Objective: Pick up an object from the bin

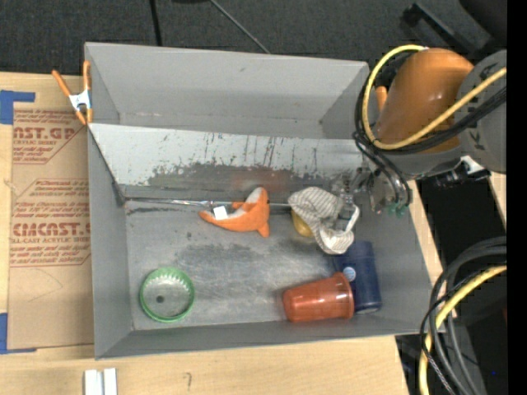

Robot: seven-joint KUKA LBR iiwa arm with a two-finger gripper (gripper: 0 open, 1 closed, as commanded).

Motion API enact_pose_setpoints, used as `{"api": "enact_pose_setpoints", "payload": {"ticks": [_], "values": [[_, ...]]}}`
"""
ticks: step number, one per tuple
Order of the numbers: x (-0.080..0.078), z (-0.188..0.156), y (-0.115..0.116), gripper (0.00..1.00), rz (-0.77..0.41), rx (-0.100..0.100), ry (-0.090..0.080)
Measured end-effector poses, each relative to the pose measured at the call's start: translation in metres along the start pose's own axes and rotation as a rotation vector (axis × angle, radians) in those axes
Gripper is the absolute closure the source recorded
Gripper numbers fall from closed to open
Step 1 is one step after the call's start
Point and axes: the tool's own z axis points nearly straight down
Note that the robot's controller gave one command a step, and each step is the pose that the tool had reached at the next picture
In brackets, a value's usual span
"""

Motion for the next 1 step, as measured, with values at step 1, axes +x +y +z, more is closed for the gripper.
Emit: {"api": "enact_pose_setpoints", "payload": {"ticks": [1], "values": [[0.0013,-0.0451,-0.0081,1.0,0.02,-0.001,0.007]]}}
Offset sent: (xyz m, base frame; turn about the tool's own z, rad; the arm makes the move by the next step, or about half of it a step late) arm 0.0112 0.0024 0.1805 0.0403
